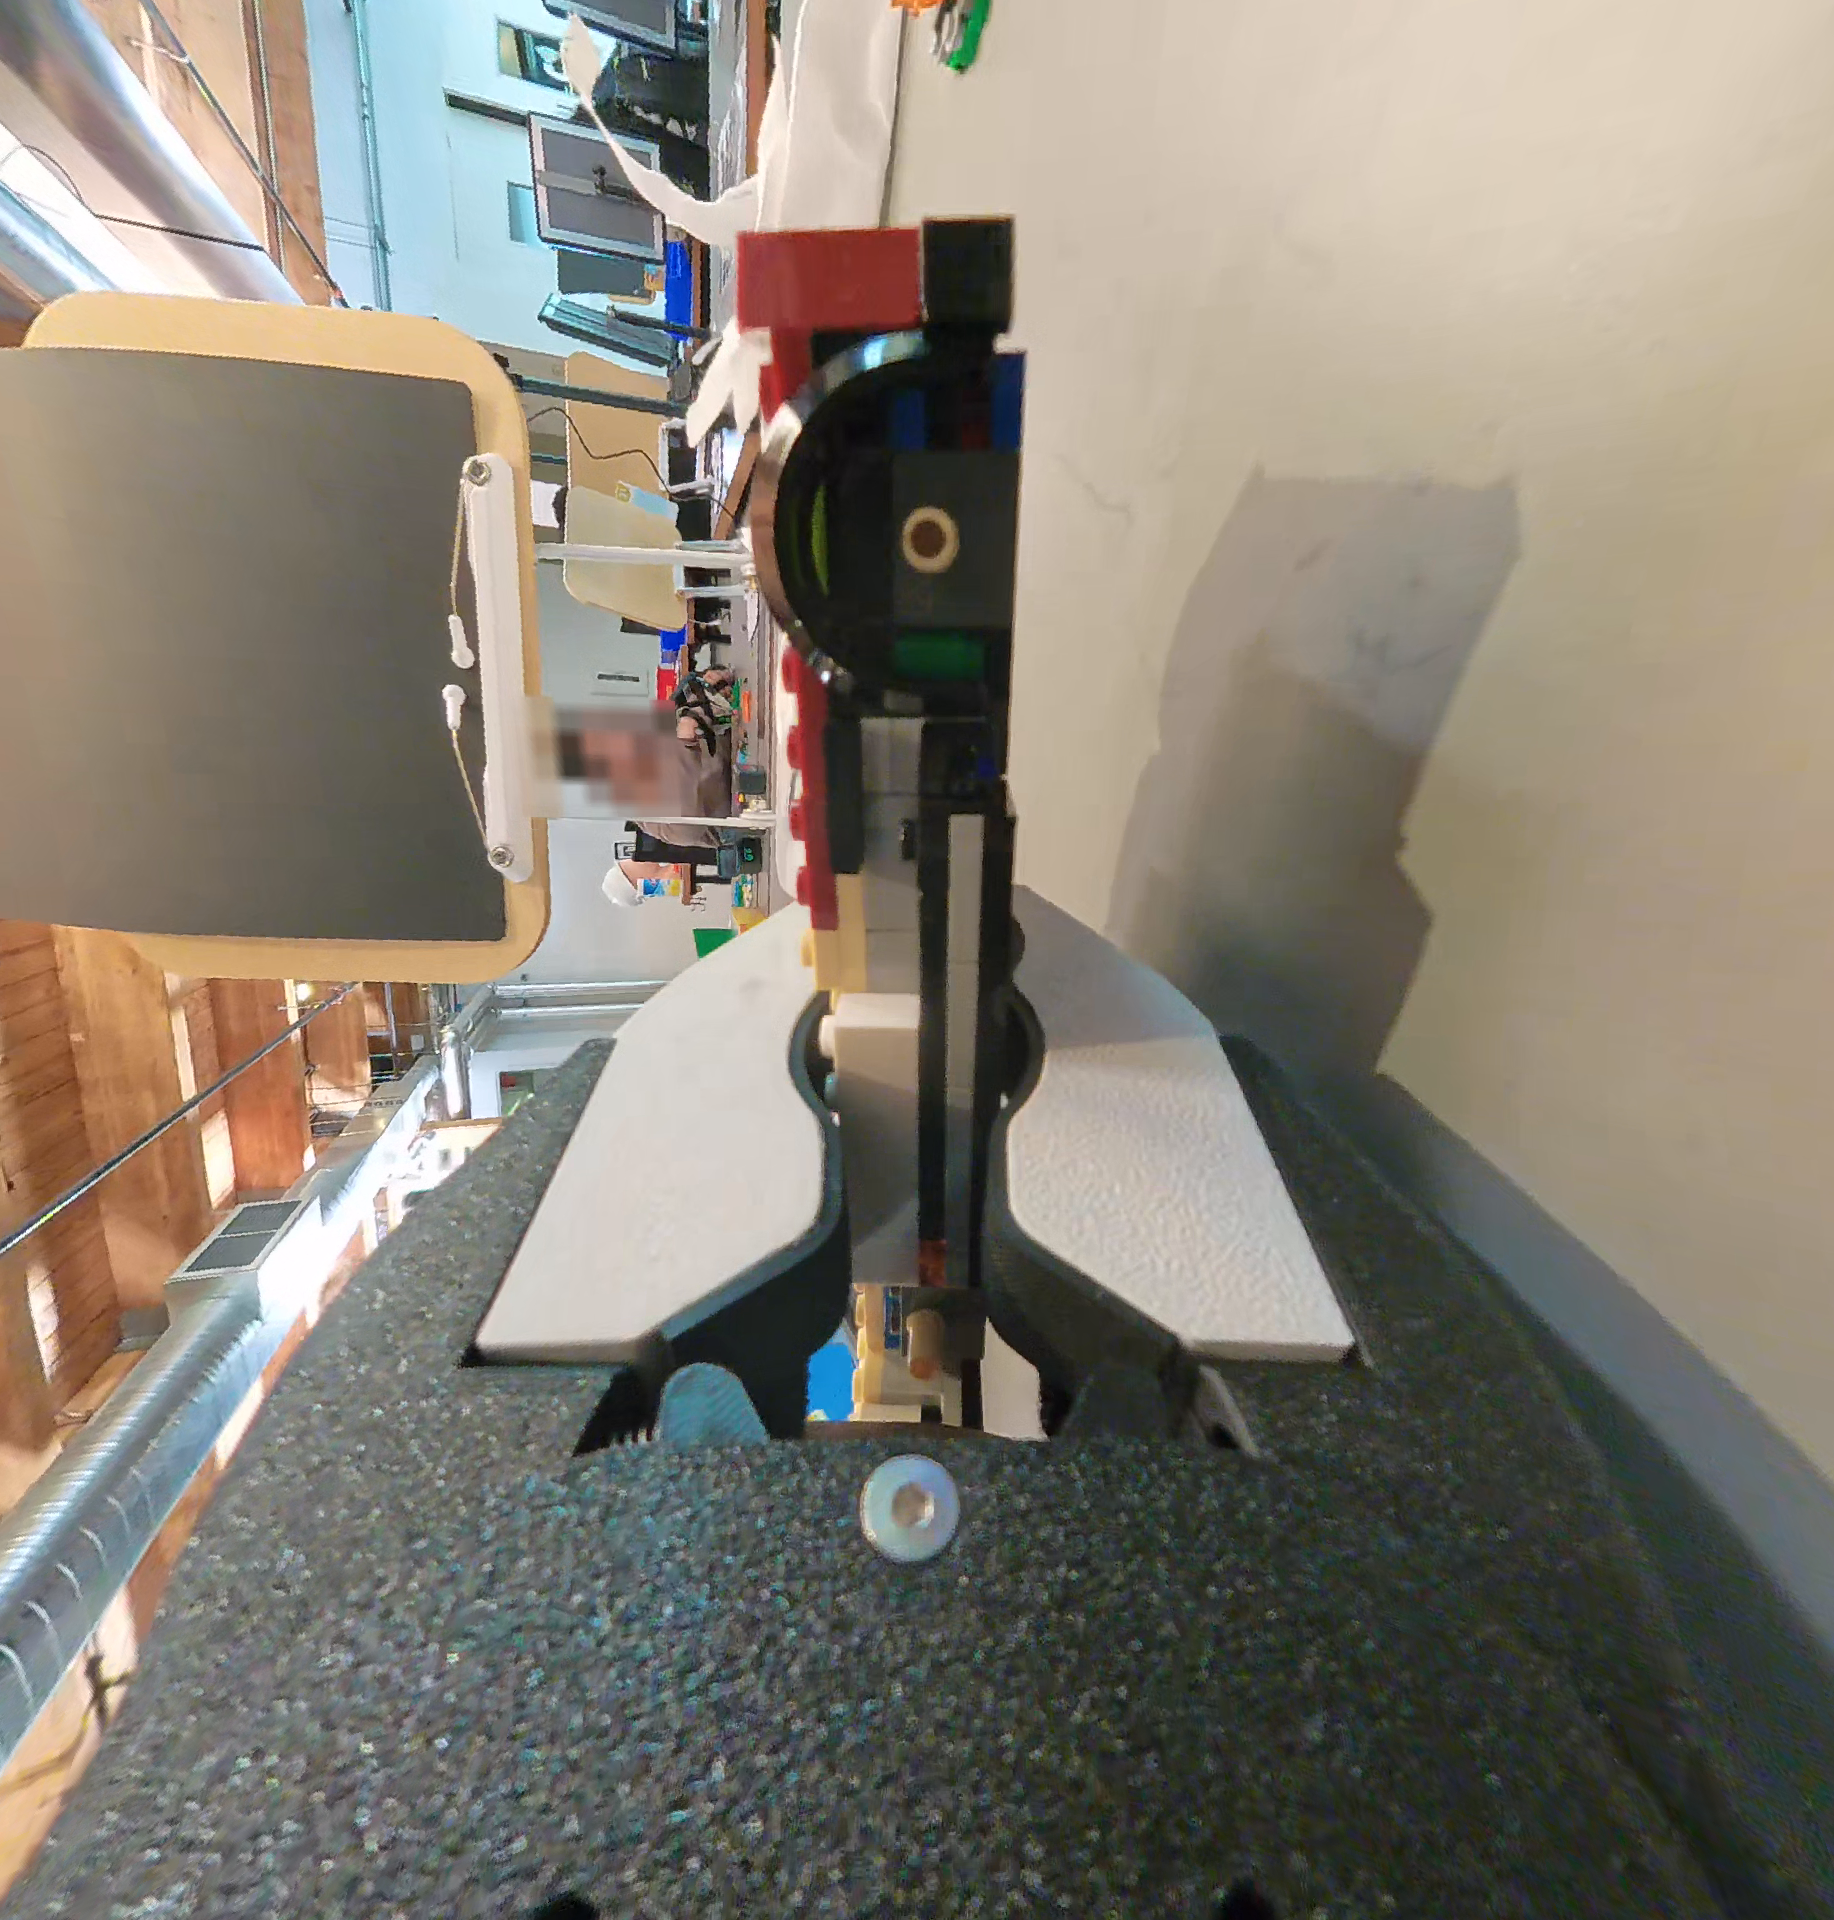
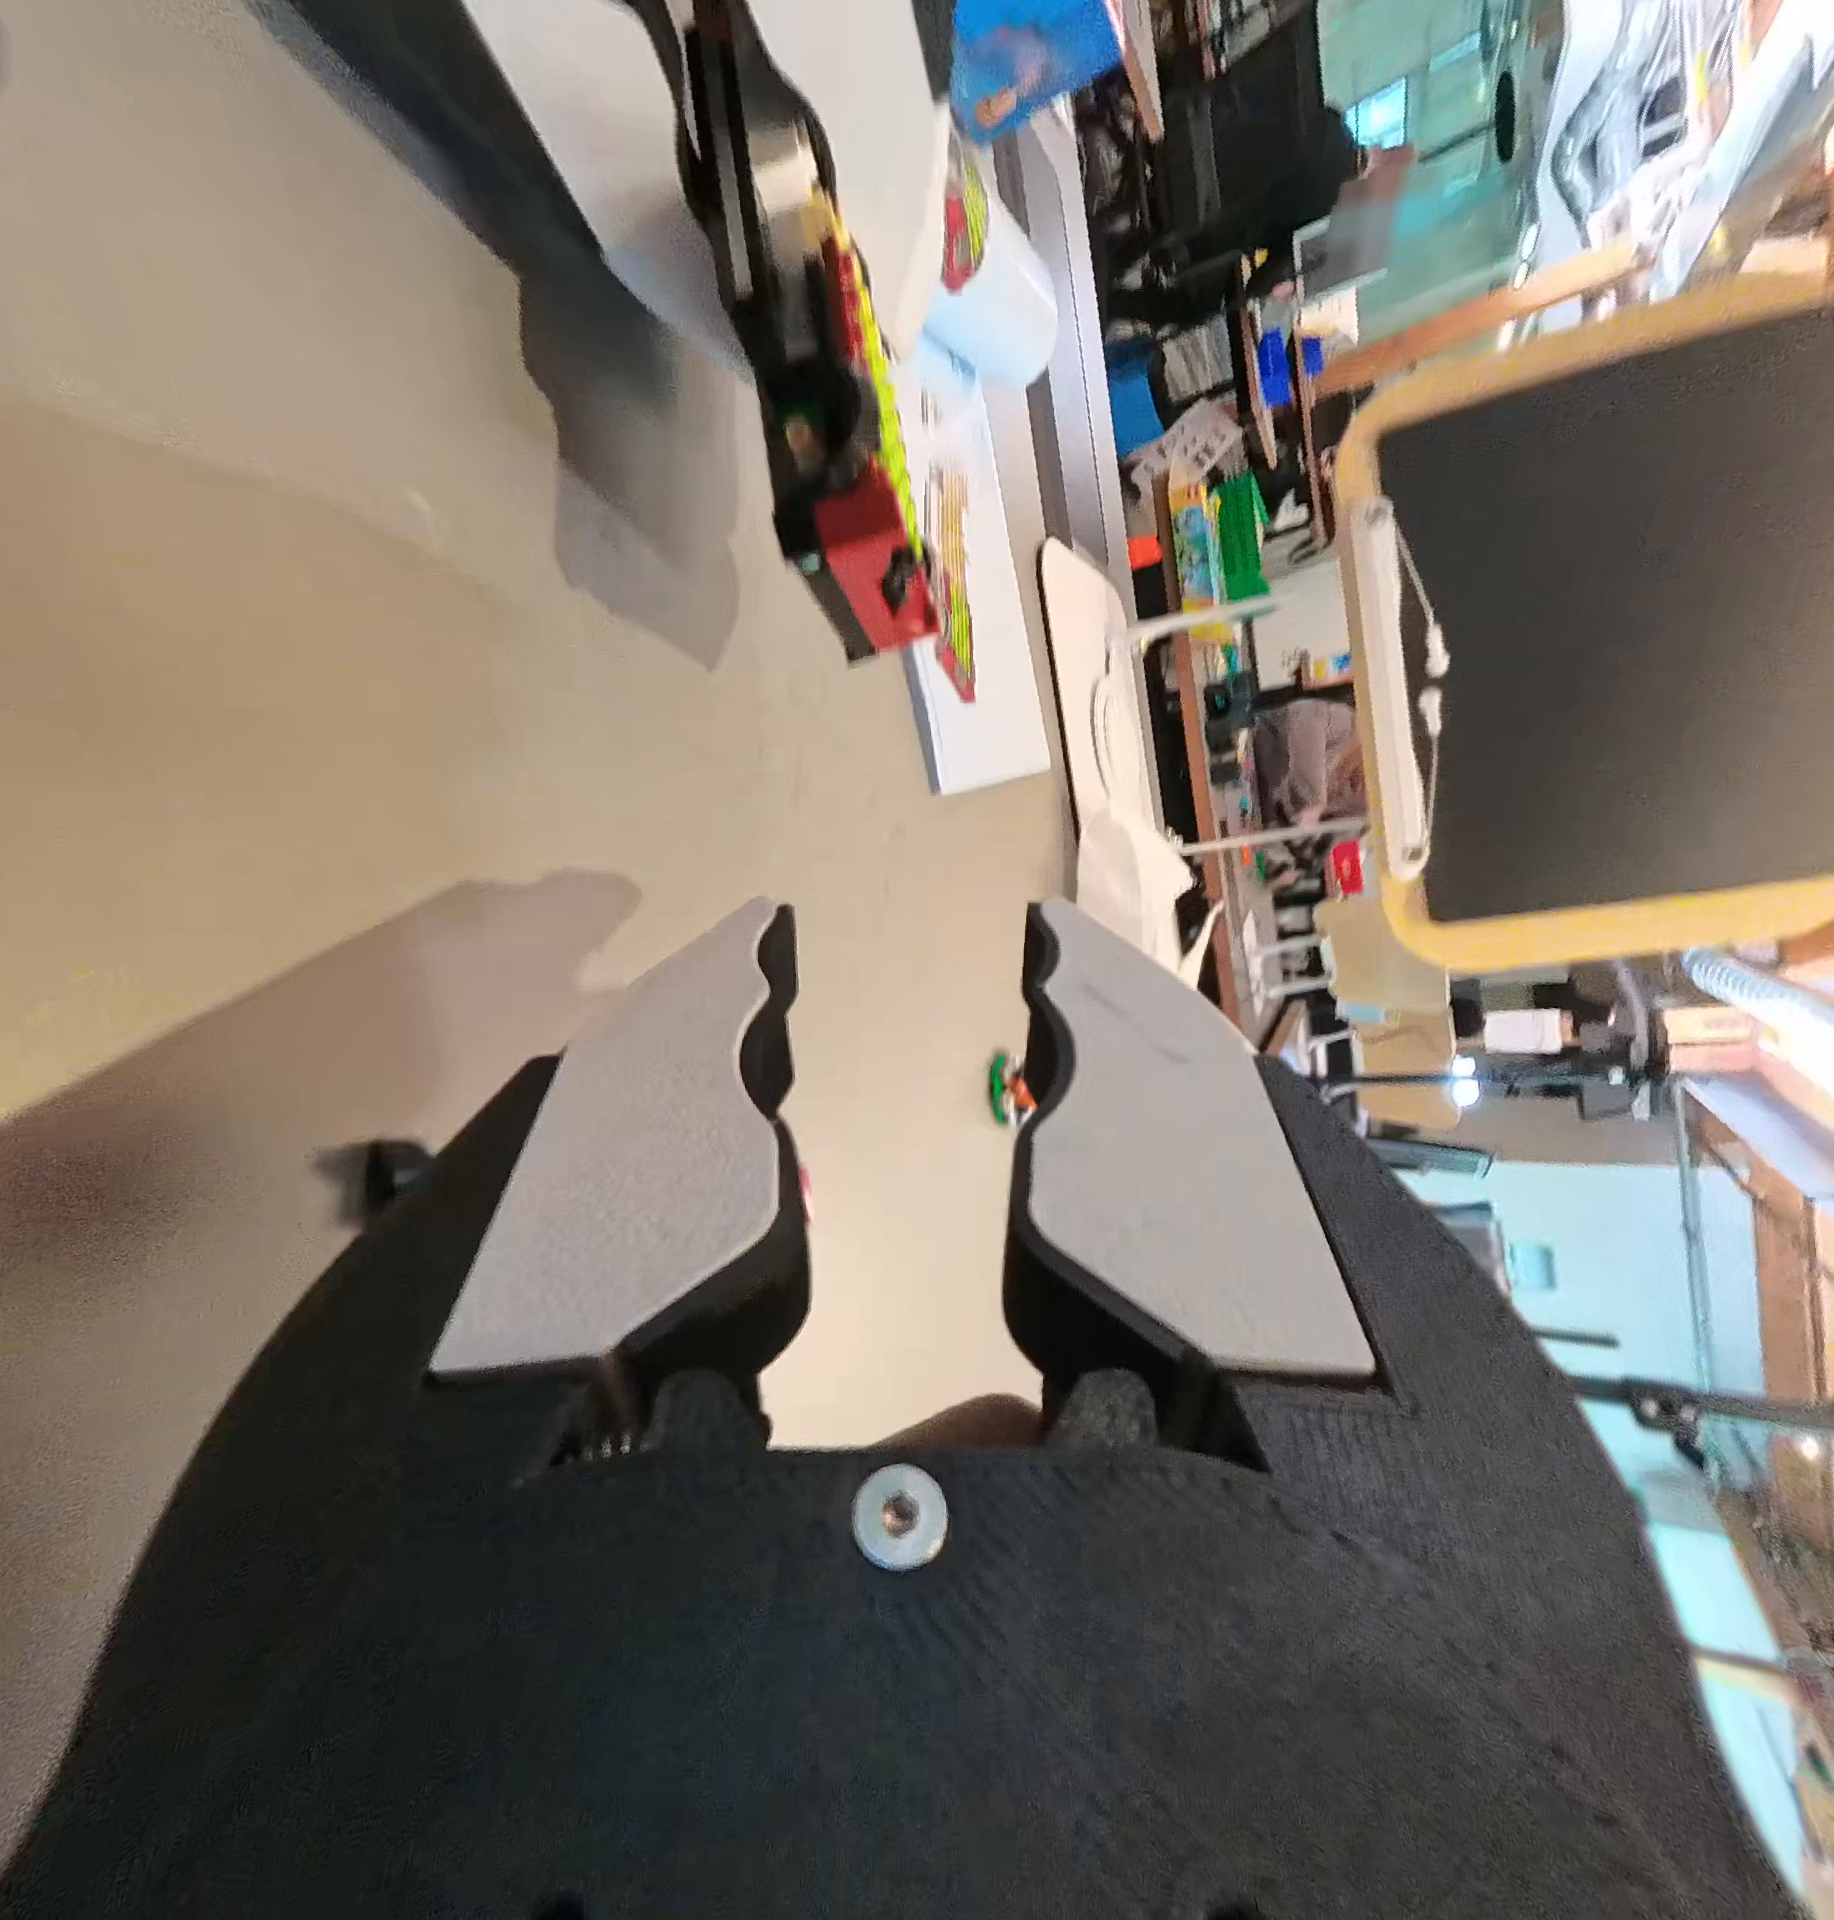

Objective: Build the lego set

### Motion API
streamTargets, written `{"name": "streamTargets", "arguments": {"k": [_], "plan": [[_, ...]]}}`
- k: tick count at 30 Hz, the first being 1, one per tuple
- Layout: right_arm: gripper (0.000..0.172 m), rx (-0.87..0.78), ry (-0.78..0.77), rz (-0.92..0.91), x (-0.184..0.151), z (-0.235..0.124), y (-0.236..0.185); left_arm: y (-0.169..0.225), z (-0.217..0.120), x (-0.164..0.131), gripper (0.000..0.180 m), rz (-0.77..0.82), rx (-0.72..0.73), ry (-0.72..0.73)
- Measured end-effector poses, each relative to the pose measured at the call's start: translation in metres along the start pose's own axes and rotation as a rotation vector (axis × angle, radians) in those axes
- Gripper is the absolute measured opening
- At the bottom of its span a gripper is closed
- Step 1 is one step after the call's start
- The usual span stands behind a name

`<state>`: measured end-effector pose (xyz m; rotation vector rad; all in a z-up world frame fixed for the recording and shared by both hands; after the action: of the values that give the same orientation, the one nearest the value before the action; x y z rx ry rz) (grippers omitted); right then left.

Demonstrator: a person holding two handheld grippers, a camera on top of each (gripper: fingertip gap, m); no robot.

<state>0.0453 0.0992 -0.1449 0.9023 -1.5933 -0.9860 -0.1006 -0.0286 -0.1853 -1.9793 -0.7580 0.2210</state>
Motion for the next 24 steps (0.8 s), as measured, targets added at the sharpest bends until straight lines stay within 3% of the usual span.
{"name": "streamTargets", "arguments": {"k": [6,11,16,21,24], "plan": [[0.036,0.066,-0.142,0.114,-0.042,-0.035,0.006,-0.001,-0.002,0.007,0.025,0.046,0.030,0.101],[0.037,0.081,-0.109,0.194,-0.052,-0.049,0.002,0.001,-0.013,0.029,0.025,0.193,0.119,0.281],[0.037,0.178,0.027,0.202,-0.041,-0.048,-0.008,0.007,-0.029,0.045,0.025,0.339,0.222,0.473],[0.038,0.337,0.223,0.272,-0.018,-0.041,-0.007,0.005,-0.034,0.057,0.025,0.397,0.308,0.547],[0.043,0.296,0.387,0.189,-0.004,-0.033,-0.002,0.005,-0.037,0.062,0.025,0.377,0.317,0.590]]}}
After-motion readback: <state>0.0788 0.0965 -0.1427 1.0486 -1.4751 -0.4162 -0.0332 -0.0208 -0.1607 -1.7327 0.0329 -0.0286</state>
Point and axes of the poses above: each gripper's, where its closed fingertips meet, z out along the fingers, x out of its top, y = z × x across the jaws, the point moved 6 cm from there along -z, back along the fingers, and after that the axes turned 15 degrees about -x, right-handed, at the moved point
